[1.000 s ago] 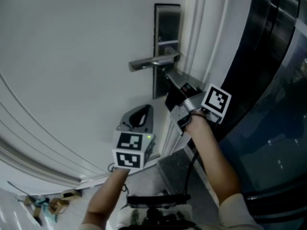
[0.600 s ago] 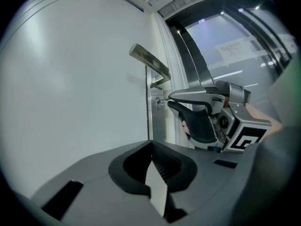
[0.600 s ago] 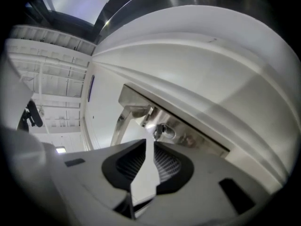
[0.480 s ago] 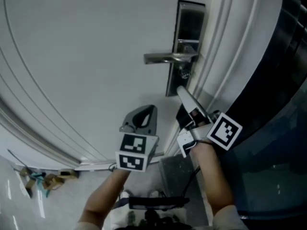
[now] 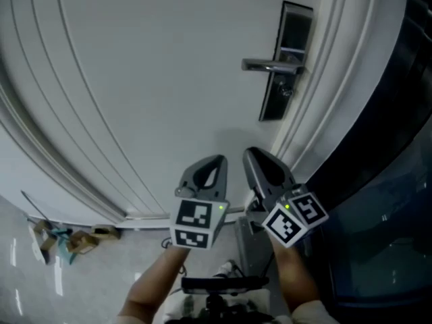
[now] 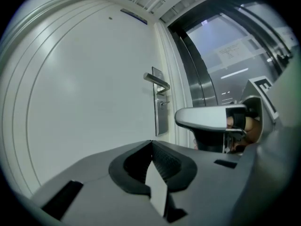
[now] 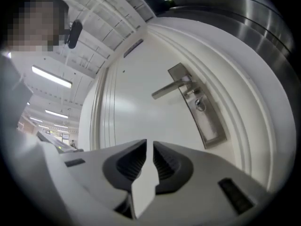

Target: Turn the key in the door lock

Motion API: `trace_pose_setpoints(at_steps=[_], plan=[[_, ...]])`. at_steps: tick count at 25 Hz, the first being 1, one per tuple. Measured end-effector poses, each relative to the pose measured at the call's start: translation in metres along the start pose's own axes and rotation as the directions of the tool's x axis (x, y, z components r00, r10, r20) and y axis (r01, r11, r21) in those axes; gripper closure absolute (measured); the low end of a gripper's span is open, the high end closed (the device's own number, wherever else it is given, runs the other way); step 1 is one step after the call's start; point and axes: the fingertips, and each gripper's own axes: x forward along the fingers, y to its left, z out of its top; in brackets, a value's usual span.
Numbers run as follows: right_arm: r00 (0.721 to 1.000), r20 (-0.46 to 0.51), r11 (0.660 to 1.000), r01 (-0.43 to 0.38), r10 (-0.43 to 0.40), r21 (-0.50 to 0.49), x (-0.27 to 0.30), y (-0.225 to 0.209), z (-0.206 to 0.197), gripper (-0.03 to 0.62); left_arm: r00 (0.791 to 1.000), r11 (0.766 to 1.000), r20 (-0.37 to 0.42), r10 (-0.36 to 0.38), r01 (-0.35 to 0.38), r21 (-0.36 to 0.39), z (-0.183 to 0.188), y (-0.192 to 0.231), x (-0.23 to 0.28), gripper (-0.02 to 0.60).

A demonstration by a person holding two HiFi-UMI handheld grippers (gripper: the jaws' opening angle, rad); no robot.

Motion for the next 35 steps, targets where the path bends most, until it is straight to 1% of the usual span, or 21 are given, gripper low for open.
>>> trace_pose_setpoints(at_steps=[4, 8, 13, 16, 19, 23, 26, 30, 35], plan=[[0.999, -0.026, 0.997, 0.033, -0.035, -0.076, -0.015, 0.042, -0.022, 0.559, 1.0, 1.0, -0.012, 0.009, -0.009, -0.013, -0.012, 0.001, -0.047, 0.566], [0.997, -0.046, 0.992, 0.049, -0.054, -0.118, -0.033, 0.079, -0.037, 0.571, 1.0, 1.0, -0.016, 0.012, -0.012, -0.016, -0.023, -0.005, -0.089, 0.566], [0.994, -0.079, 0.982, 0.062, -0.077, -0.178, -0.057, 0.124, -0.059, 0.585, 1.0, 0.999, -0.02, 0.015, -0.016, -0.037, -0.034, -0.01, -0.139, 0.566], [0.991, -0.091, 0.974, 0.079, -0.1, -0.213, -0.068, 0.142, -0.068, 0.586, 1.0, 1.0, -0.027, 0.008, -0.008, -0.027, -0.038, -0.015, -0.161, 0.566], [0.99, -0.088, 0.969, 0.09, -0.113, -0.231, -0.075, 0.157, -0.076, 0.586, 0.999, 1.0, -0.035, 0.01, -0.011, -0.025, -0.043, -0.016, -0.179, 0.566], [0.988, -0.111, 0.967, 0.082, -0.112, -0.243, -0.082, 0.177, -0.09, 0.586, 0.999, 0.999, -0.038, 0.024, -0.025, -0.022, -0.046, -0.014, -0.203, 0.566], [0.986, -0.119, 0.964, 0.082, -0.115, -0.255, -0.086, 0.184, -0.093, 0.586, 0.999, 0.999, -0.038, 0.033, -0.033, -0.016, -0.047, -0.014, -0.214, 0.566], [0.988, -0.113, 0.965, 0.074, -0.105, -0.252, -0.088, 0.189, -0.095, 0.586, 0.998, 0.999, -0.039, 0.046, -0.047, -0.017, -0.046, -0.011, -0.218, 0.566], [0.986, -0.122, 0.967, 0.079, -0.111, -0.24, -0.087, 0.181, -0.095, 0.586, 0.998, 0.999, -0.048, 0.036, -0.037, -0.02, -0.045, -0.015, -0.209, 0.566]])
